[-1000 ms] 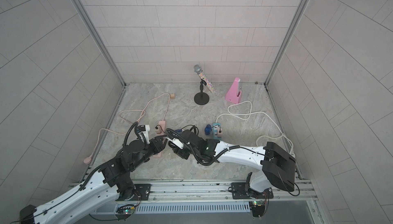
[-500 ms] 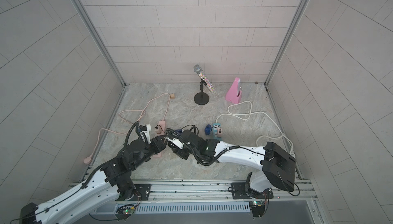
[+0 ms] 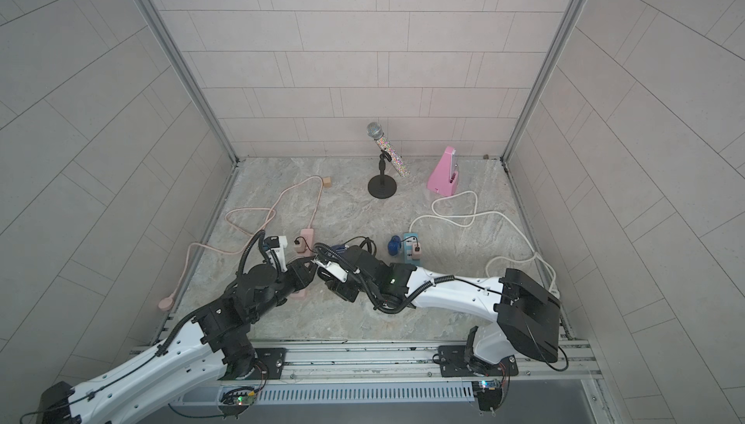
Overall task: Unplug the electric shaver
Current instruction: Remove the charging cable from the electric shaver.
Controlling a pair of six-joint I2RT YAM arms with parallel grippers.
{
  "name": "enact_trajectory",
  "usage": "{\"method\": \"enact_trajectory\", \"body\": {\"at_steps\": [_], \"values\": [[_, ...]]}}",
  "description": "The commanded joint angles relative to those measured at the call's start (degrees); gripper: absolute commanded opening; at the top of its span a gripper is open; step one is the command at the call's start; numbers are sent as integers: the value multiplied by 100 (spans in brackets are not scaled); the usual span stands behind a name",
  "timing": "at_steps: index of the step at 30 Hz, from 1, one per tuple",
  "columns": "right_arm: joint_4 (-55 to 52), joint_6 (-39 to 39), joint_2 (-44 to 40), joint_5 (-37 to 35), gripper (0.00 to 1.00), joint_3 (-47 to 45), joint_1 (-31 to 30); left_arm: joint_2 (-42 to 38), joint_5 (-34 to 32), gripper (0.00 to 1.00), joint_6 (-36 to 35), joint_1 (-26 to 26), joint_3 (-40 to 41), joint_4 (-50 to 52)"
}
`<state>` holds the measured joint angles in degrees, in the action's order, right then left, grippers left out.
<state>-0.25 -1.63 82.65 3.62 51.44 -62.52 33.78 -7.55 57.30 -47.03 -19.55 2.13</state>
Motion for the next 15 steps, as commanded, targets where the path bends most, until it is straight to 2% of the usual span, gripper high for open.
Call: {"method": "enact_trajectory", "body": {"at_steps": [1, 5, 11, 15], "values": [[200, -8, -160, 7, 32, -38, -32, -37, -71, 32, 123, -16, 115, -222], [219, -11, -162, 16, 32, -46, -46, -116, -109, 29, 128, -18, 123, -205], [262, -26, -177, 25, 31, -67, -54, -205, -136, 19, 124, -17, 119, -161], [286, -46, -162, 63, 31, -64, -52, -145, -92, 18, 141, -24, 160, -278]]}}
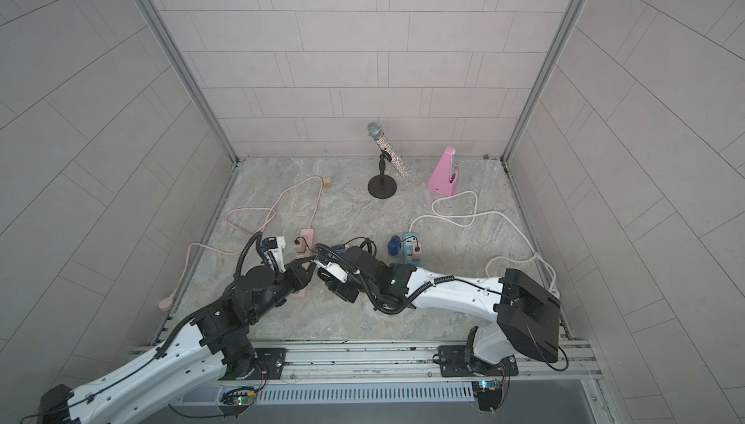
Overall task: Unplug the electric shaver
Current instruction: Remove the charging cable from the electric shaver.
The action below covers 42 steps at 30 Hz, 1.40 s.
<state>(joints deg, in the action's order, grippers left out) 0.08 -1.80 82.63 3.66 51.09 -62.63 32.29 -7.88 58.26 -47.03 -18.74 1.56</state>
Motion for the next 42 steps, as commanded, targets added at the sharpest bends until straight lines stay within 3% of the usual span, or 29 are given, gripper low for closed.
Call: {"method": "enact_trajectory", "body": {"at_steps": [1, 12, 20, 42], "values": [[270, -37, -160, 73, 31, -37, -39, 26, -37, 18, 66, -20, 94, -286], [282, -38, -106, 65, 31, -32, -52, 77, 50, 18, 98, -17, 60, -238], [320, -131, -54, -39, 30, 41, -57, 61, 61, 1, 131, -17, 94, -277], [211, -464, -374, 164, 27, -295, -125, -597, -474, 0, -95, -22, 144, 16]]}}
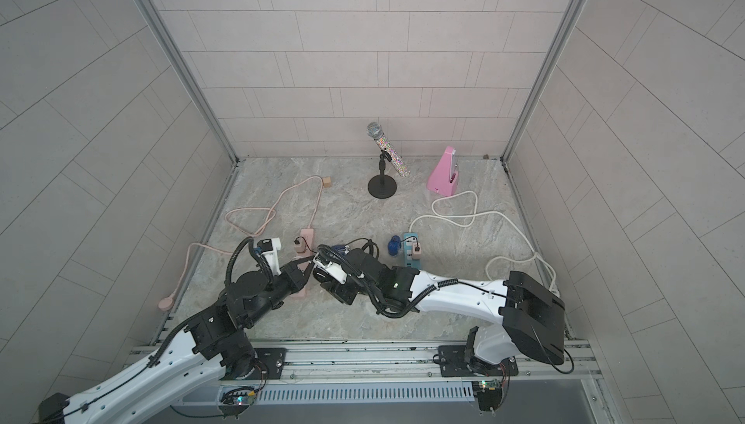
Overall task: Unplug the electric shaver
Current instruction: Remove the charging cable from the electric shaver.
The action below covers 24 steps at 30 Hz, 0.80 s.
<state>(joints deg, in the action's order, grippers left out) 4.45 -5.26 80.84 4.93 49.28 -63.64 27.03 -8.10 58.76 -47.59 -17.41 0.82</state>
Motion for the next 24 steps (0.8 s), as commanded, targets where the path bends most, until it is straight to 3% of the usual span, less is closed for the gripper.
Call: {"method": "enact_trajectory", "body": {"at_steps": [1, 17, 24], "values": [[-236, -135, -200, 51, 26, -124, -26, -83, -473, 0, -163, 40, 10, 115], [-758, -427, -433, 443, 24, -273, -44, -184, -735, 0, -507, 38, -102, 386], [-664, -685, -734, 245, 23, -494, -40, -336, -888, 0, -559, 37, -98, 538]]}}
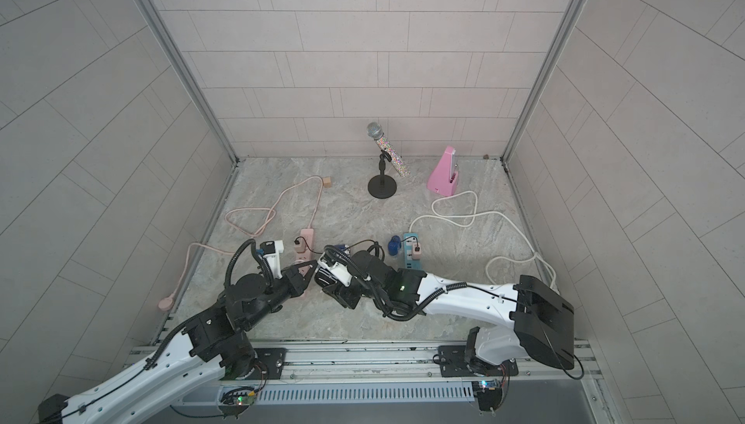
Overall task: Unplug the electric shaver
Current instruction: Remove the charging cable from the electric shaver, then place the charging cable at the center of the board, then place the electric shaver at the center of the board.
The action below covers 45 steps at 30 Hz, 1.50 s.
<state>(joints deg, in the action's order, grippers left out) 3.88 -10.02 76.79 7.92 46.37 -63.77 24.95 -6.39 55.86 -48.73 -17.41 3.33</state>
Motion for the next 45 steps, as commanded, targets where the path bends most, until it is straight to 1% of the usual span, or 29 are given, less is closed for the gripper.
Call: {"method": "enact_trajectory", "body": {"at_steps": [1, 7, 17, 19, 23, 25, 28, 32, 35, 37, 42, 45], "values": [[-565, -242, -380, -113, 23, -257, -32, -180, -1081, 0, -262, 153, -87, 311], [-270, -468, -573, -400, 23, -573, -37, -370, -1215, 0, -277, 153, -92, 501], [-188, -633, -628, -242, 23, -821, -74, -526, -1360, 0, -303, 154, -60, 620], [-243, -646, -685, -299, 23, -842, -84, -520, -1351, 0, -302, 152, -60, 629], [-587, -490, -789, -717, 23, -760, -74, -476, -1274, 0, -305, 151, -61, 599], [-926, -334, -763, -1000, 23, -537, -45, -443, -1195, 0, -311, 153, -61, 583], [-1466, -150, -599, -1218, 24, -52, 189, -339, -1068, 0, -324, 153, -52, 548], [-2011, -44, -147, -1269, 24, 882, 784, -81, -870, 0, -347, 148, -30, 526], [-2337, -29, 417, -1290, 24, 1583, 1224, 73, -728, 0, -365, 153, -41, 452], [-2622, -4, 944, -1304, 24, 2111, 1440, 137, -661, 0, -382, 153, -52, 415], [-3368, 227, 2294, -1502, 24, 3432, 1740, 122, -531, 0, -396, 153, -43, 407], [-3497, 237, 2844, -1323, 23, 3948, 1973, 85, -475, 0, -416, 153, -43, 443]]}}
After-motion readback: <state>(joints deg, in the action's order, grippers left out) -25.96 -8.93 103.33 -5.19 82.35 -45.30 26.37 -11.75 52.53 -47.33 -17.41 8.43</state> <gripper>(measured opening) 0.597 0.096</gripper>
